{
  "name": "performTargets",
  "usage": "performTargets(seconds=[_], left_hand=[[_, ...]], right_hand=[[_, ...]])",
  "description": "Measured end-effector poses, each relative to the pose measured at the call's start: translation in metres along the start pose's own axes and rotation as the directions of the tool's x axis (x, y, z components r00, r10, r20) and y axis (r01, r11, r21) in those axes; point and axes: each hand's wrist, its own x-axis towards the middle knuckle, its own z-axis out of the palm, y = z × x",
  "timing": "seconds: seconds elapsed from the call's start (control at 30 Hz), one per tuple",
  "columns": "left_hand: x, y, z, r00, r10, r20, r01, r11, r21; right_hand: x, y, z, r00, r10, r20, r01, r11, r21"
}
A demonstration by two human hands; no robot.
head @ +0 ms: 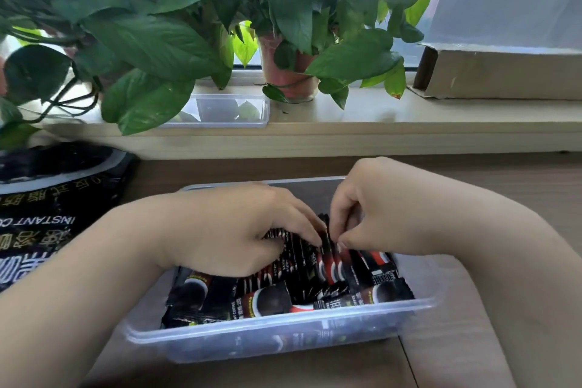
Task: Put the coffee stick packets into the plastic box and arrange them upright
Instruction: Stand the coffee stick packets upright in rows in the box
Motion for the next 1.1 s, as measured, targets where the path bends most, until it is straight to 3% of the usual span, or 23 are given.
performTargets(seconds=[0.17, 0.4, 0.67, 0.77, 0.93, 1.1], left_hand=[[-0.002, -0.004, -0.001, 1.000, -0.009, 0.004, 0.009, 0.998, 0.068], [-0.004, -0.002, -0.012, 0.999, -0.006, -0.035, 0.009, 0.996, 0.089], [-0.011, -0.015, -0.006, 0.997, -0.058, 0.051, 0.055, 0.996, 0.073], [-0.011, -0.020, -0.003, 0.996, -0.075, 0.055, 0.070, 0.994, 0.084], [-0.011, -0.018, -0.001, 0.996, -0.078, 0.035, 0.076, 0.996, 0.056], [-0.010, -0.012, -0.005, 0.990, -0.072, 0.117, 0.066, 0.996, 0.055]], right_hand=[[0.001, -0.008, 0.013, 0.999, 0.027, 0.016, -0.025, 0.989, -0.148], [0.005, -0.009, 0.011, 0.996, -0.063, 0.057, 0.062, 0.998, 0.024], [0.007, -0.006, 0.014, 0.990, -0.112, 0.086, 0.107, 0.992, 0.063], [0.009, -0.003, 0.012, 0.994, -0.105, 0.012, 0.104, 0.991, 0.084], [0.012, -0.005, 0.016, 0.999, -0.024, -0.035, 0.018, 0.989, -0.149], [0.012, -0.018, 0.021, 0.996, 0.089, 0.003, -0.085, 0.962, -0.259]])
